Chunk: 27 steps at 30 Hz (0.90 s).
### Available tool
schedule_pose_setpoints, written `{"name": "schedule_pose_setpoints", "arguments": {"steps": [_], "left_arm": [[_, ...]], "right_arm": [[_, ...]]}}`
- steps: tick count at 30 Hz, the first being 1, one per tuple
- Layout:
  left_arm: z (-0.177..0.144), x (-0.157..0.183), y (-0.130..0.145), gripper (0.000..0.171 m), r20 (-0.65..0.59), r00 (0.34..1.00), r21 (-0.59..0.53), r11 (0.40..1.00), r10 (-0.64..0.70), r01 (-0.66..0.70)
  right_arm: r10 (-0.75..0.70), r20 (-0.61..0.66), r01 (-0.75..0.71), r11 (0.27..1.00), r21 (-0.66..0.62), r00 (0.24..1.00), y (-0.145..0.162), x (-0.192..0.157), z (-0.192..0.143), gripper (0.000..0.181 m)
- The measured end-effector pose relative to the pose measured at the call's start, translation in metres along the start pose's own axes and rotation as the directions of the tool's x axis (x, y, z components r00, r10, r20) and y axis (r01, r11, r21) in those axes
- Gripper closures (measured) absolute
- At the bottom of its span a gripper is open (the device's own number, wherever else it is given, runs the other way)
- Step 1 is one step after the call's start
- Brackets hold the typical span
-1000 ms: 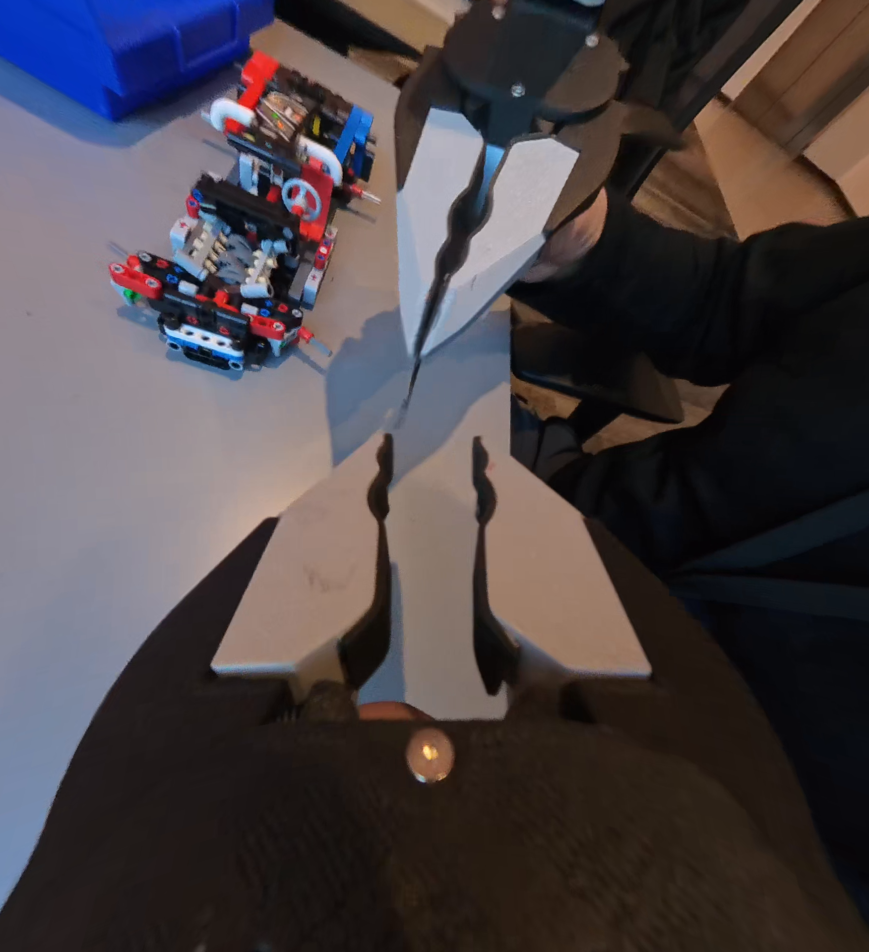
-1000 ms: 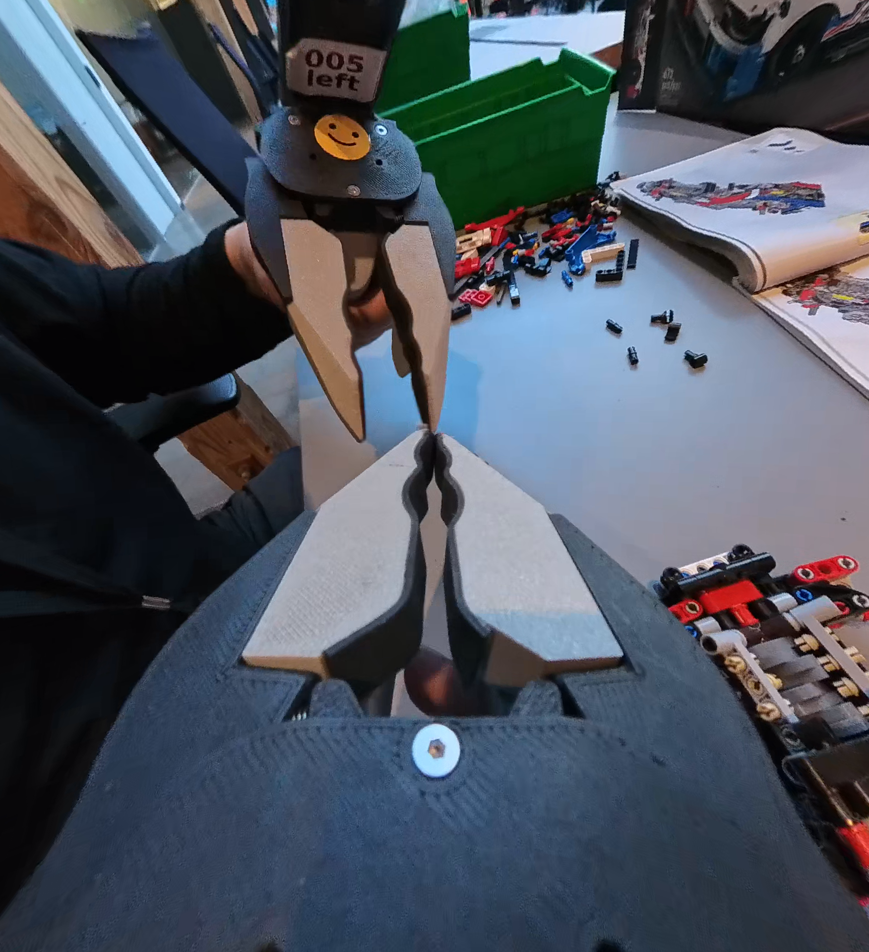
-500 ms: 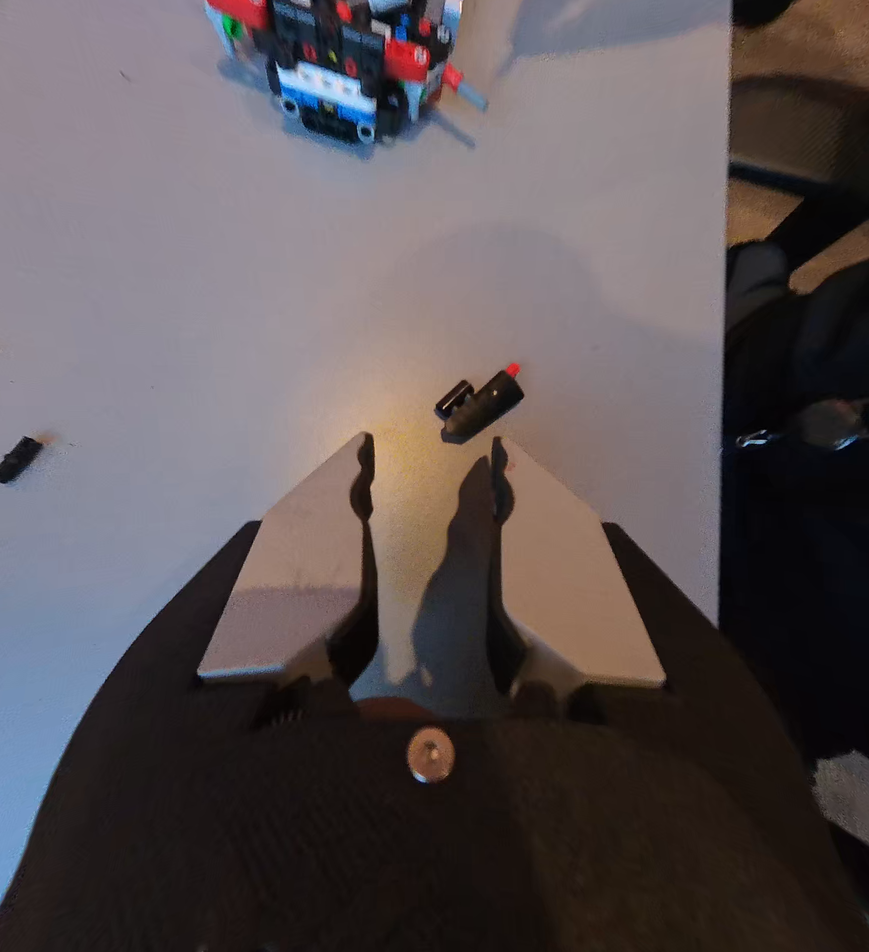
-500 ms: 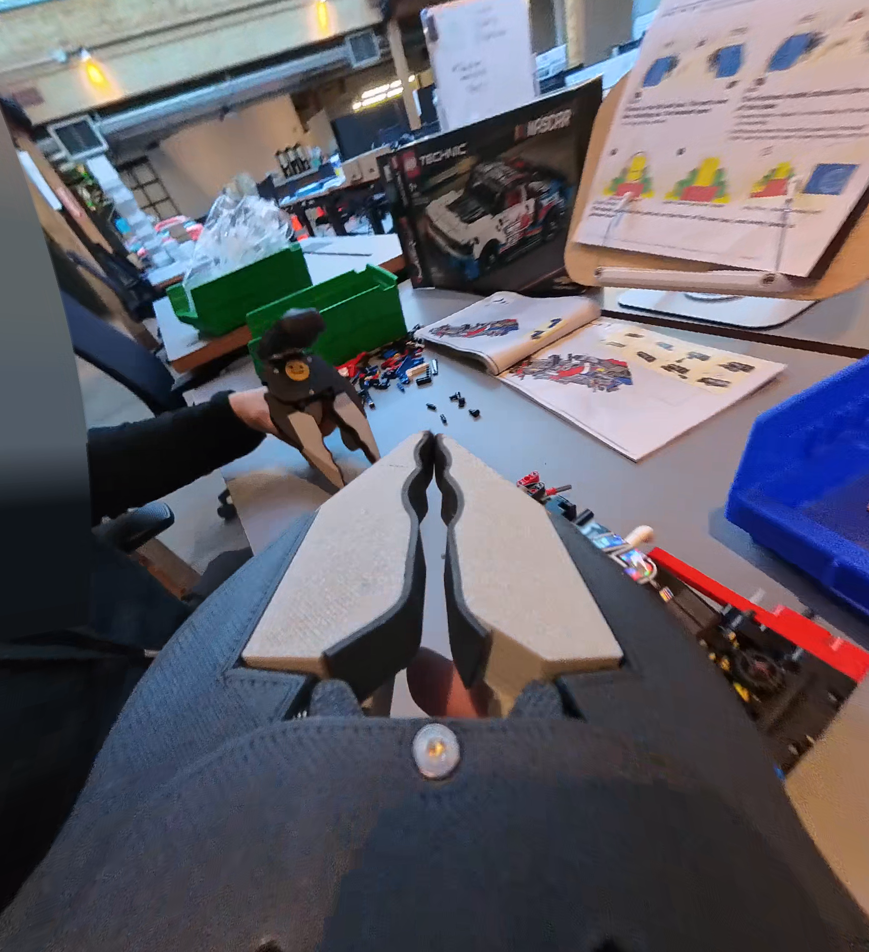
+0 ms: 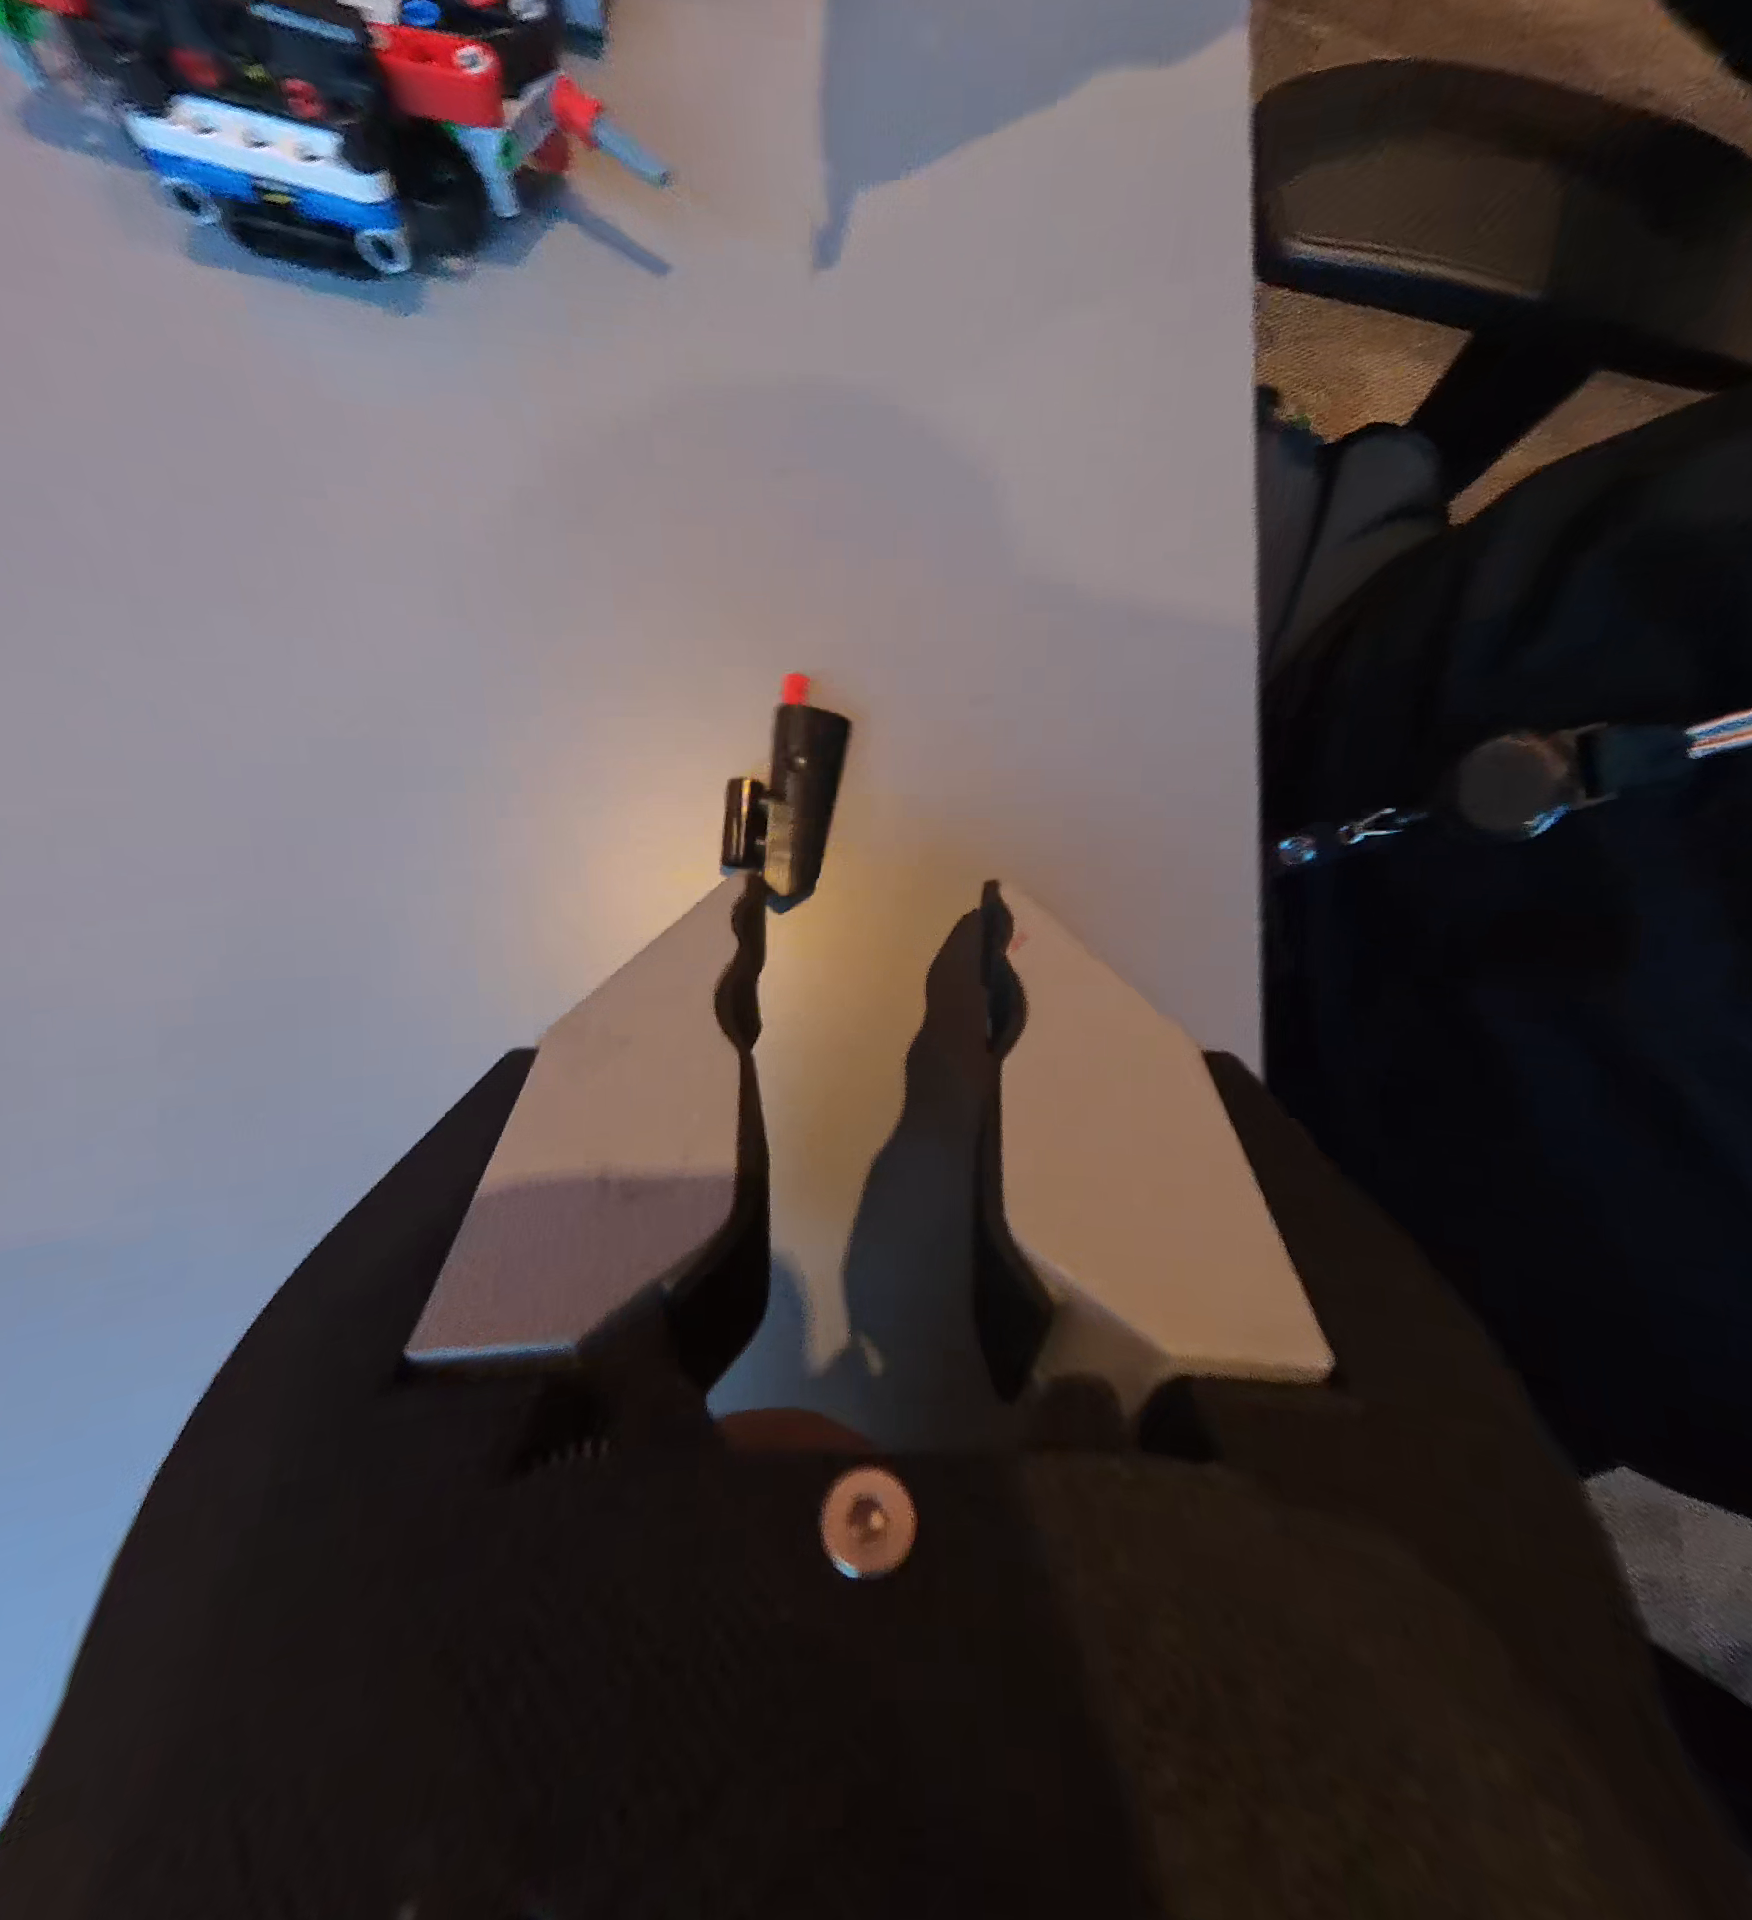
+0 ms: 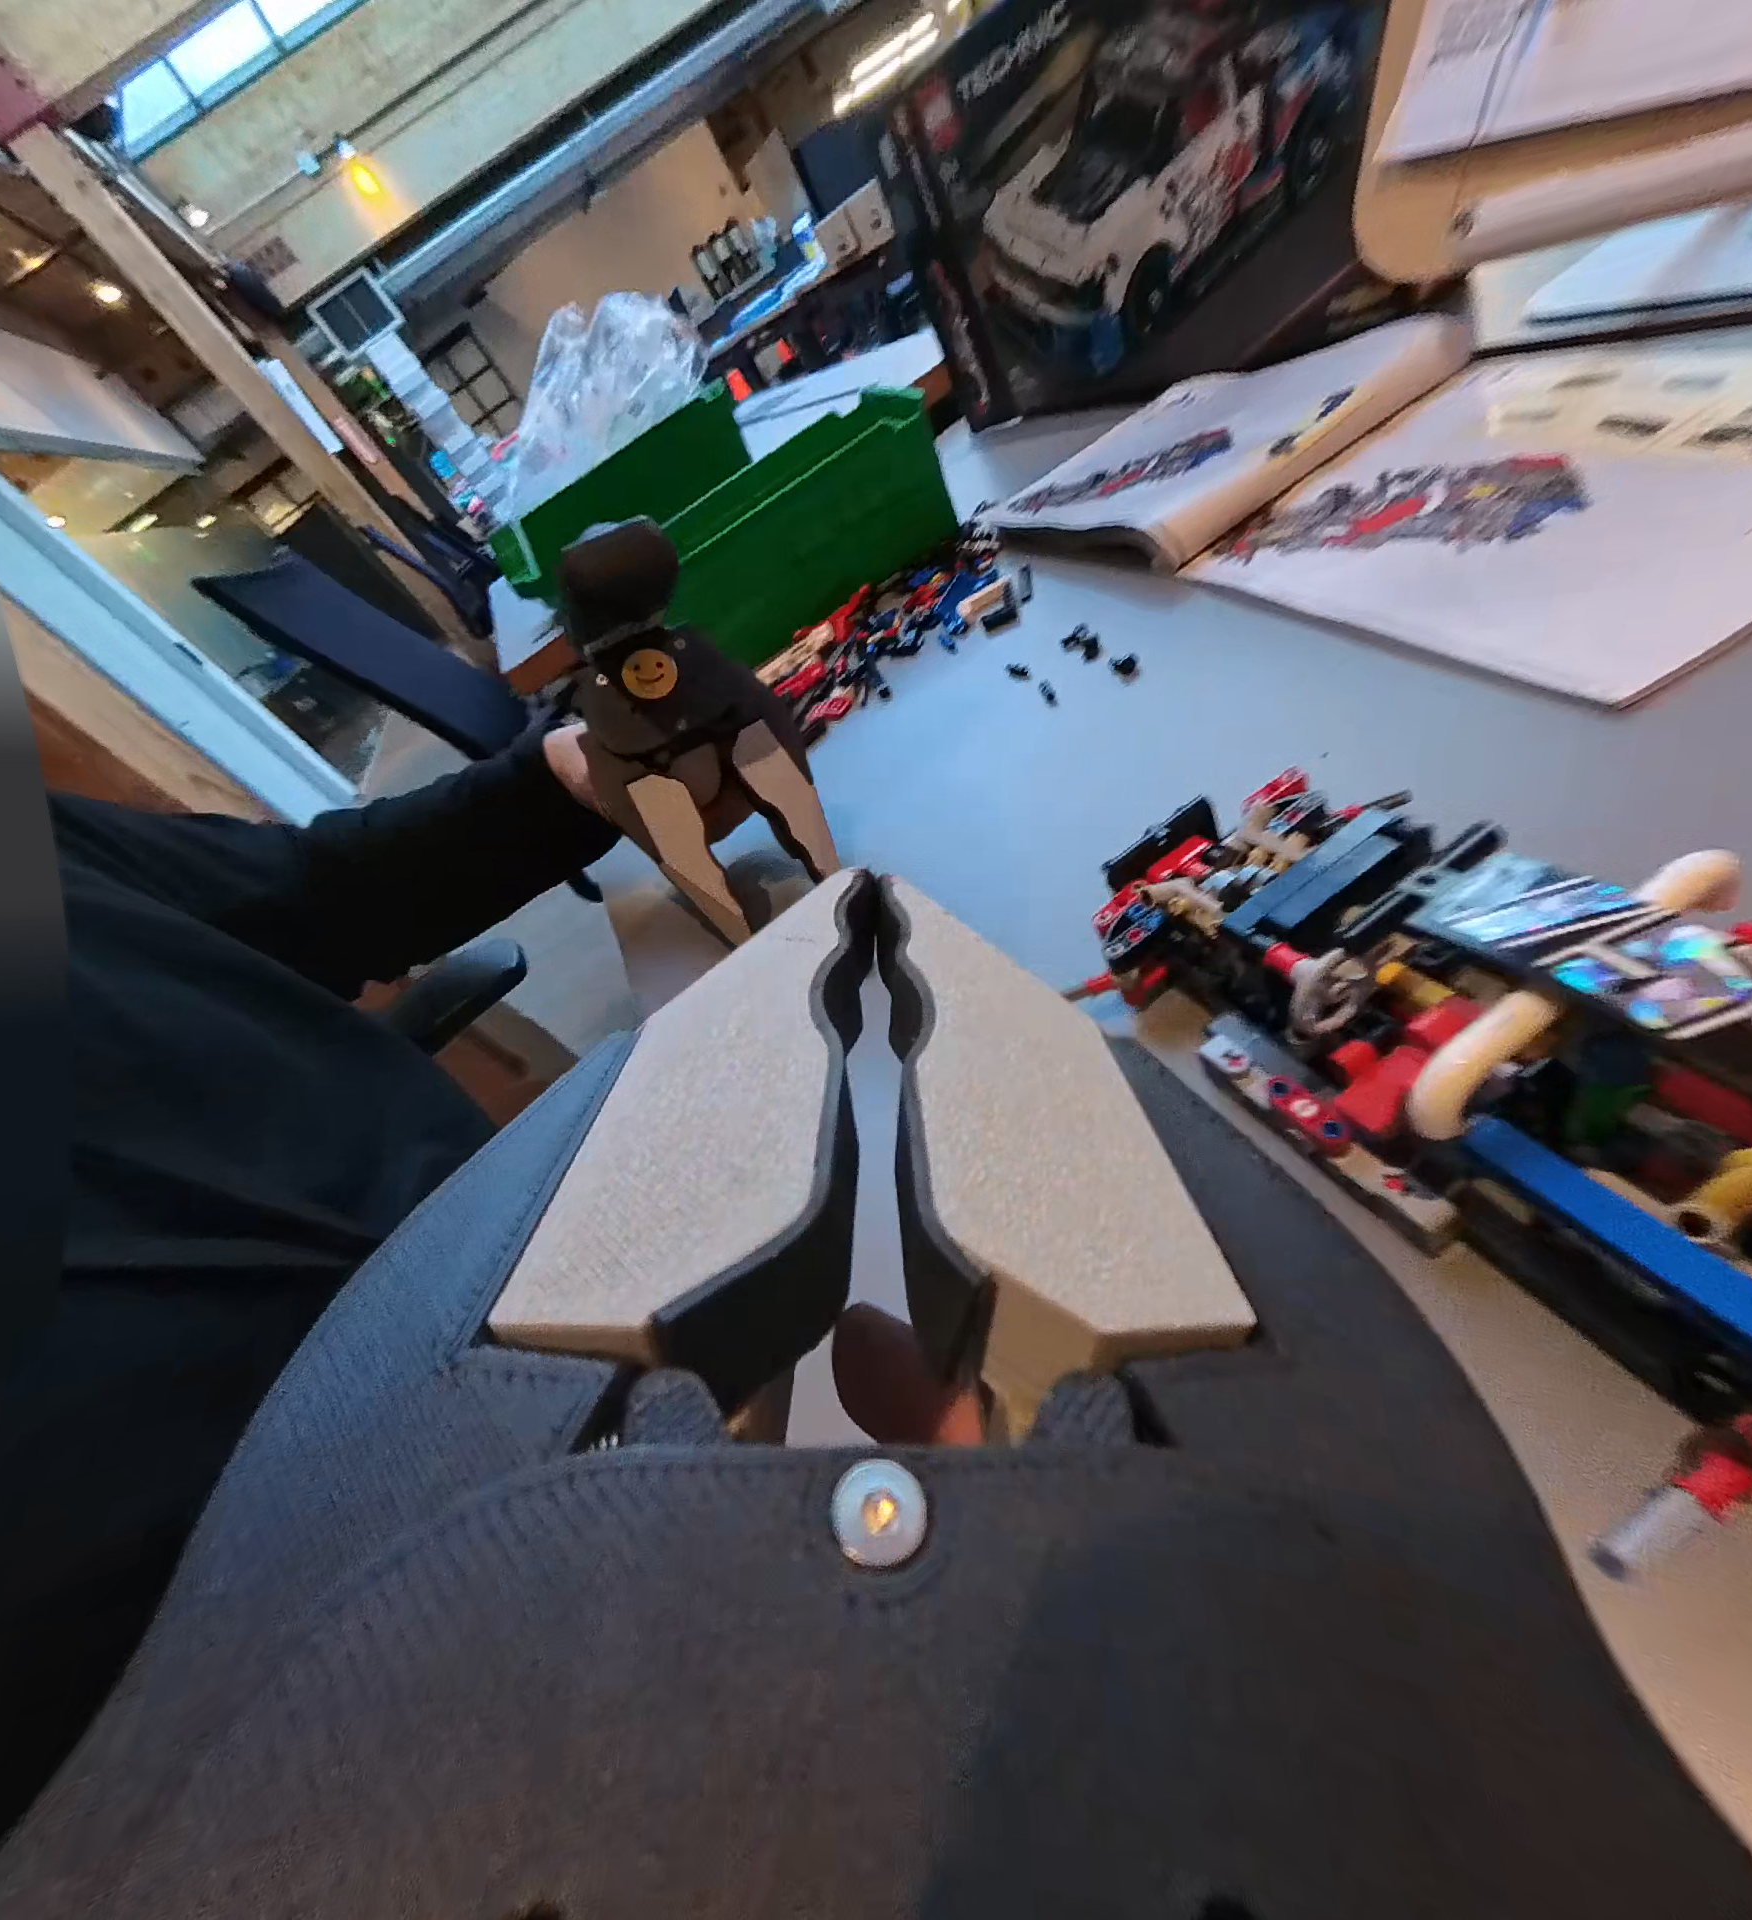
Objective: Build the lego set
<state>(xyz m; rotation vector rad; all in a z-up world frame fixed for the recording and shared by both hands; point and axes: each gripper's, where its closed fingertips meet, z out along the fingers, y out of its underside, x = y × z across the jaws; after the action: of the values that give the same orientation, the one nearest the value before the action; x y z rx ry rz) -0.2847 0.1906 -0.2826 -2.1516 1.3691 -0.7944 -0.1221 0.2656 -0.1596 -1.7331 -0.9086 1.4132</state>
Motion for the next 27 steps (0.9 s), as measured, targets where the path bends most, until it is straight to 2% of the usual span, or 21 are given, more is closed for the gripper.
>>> {"name": "schedule_pose_setpoints", "arguments": {"steps": [3, 6, 13, 17, 22, 27], "left_arm": [[0.009, 0.023, -0.005, 0.133, -0.042, 0.998, 0.004, 0.999, 0.036, -0.036], [0.006, 0.025, -0.009, 0.134, -0.035, 0.999, 0.017, 1.000, 0.022, -0.021], [-0.014, -0.010, -0.016, 0.135, 0.095, 0.995, 0.119, 0.993, -0.008, -0.003], [-0.006, -0.011, -0.009, 0.135, 0.092, 0.990, 0.075, 0.991, 0.108, -0.115], [0.006, -0.007, -0.006, 0.133, 0.053, 0.970, 0.027, 0.971, 0.237, -0.239], [0.012, -0.008, -0.010, 0.133, 0.001, 0.954, 0.038, 0.953, 0.301, -0.301]], "right_arm": [[0.012, 0.014, -0.011, 1.000, -0.027, 1.000, 0.011, -0.001, 0.013, 0.181], [0.025, 0.030, -0.025, 0.999, -0.027, 0.999, 0.014, -0.005, 0.019, 0.181], [0.118, 0.056, -0.113, 0.991, -0.078, 0.991, 0.045, -0.011, 0.055, 0.181], [0.160, 0.088, -0.139, 0.968, -0.209, 0.983, 0.071, -0.020, 0.088, 0.181], [0.190, 0.118, -0.138, 0.927, -0.348, 0.975, 0.084, -0.025, 0.119, 0.181], [0.221, 0.105, -0.159, 0.895, -0.416, 0.970, 0.095, -0.020, 0.136, 0.181]]}}
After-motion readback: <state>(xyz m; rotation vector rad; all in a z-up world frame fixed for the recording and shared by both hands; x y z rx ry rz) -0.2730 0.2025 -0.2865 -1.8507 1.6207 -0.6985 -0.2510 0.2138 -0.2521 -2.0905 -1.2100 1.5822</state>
